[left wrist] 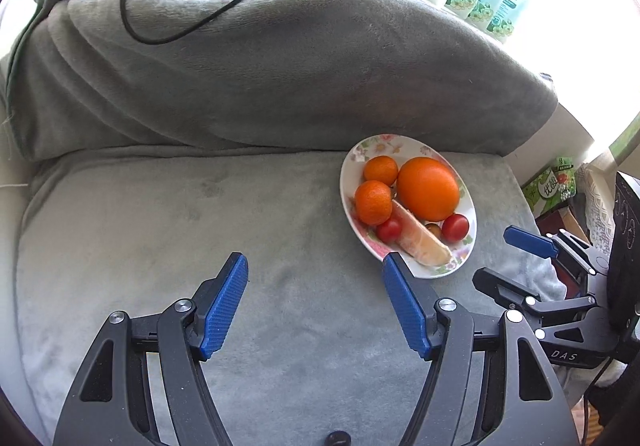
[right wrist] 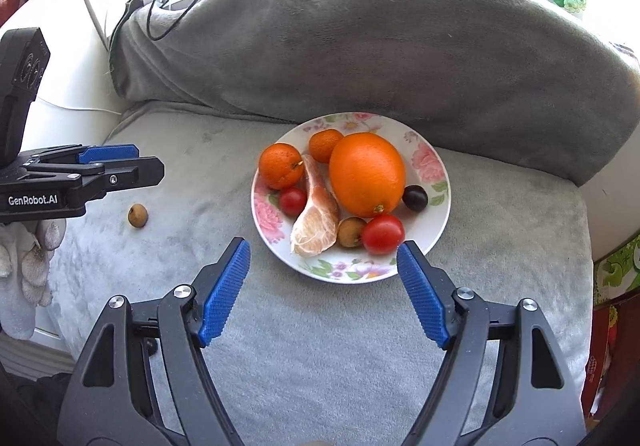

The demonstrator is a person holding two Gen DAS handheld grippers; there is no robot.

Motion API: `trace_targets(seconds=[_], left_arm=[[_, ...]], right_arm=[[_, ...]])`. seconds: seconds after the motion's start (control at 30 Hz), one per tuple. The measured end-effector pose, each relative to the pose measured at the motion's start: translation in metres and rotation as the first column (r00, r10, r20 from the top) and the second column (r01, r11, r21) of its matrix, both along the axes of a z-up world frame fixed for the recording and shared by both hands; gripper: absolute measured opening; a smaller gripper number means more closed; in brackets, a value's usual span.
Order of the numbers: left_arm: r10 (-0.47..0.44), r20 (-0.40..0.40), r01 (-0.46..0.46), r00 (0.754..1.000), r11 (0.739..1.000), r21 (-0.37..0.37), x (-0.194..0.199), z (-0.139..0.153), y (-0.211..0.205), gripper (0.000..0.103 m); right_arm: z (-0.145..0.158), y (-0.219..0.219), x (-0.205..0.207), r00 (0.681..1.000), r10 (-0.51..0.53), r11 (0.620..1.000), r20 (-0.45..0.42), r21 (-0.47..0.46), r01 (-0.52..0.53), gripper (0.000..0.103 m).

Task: Organize fruits
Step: 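Withdraw both tools toward the brown fuzzy fruit and the second dark olive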

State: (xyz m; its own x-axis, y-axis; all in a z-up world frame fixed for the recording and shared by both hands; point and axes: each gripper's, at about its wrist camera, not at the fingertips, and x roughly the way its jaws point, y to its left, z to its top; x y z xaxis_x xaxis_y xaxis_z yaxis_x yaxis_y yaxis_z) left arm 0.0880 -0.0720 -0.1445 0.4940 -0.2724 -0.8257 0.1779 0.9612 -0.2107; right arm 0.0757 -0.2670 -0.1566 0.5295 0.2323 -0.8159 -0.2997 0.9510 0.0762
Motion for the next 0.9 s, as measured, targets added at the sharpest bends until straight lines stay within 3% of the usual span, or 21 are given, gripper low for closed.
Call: trace_targets(seconds=[0.57, 0.9], left_arm=[[0.124, -0.082, -0.121, 0.989, 0.992, 0.048, -0.028, -0.041, 0.067, 0.067], [0.142, -0.127, -0.138, 0.982, 0.99, 0.039, -0.032, -0.059, 0.075, 0.059]], right_arm=[[-0.022, 0.043, -0.042, 0.982, 0.17, 0.985, -0.085, 0.037, -0.168, 0.078], [-0.04, 0.072, -0.057, 0.945, 0.286, 0.957, -0.156, 0.09, -0.275, 0.061]])
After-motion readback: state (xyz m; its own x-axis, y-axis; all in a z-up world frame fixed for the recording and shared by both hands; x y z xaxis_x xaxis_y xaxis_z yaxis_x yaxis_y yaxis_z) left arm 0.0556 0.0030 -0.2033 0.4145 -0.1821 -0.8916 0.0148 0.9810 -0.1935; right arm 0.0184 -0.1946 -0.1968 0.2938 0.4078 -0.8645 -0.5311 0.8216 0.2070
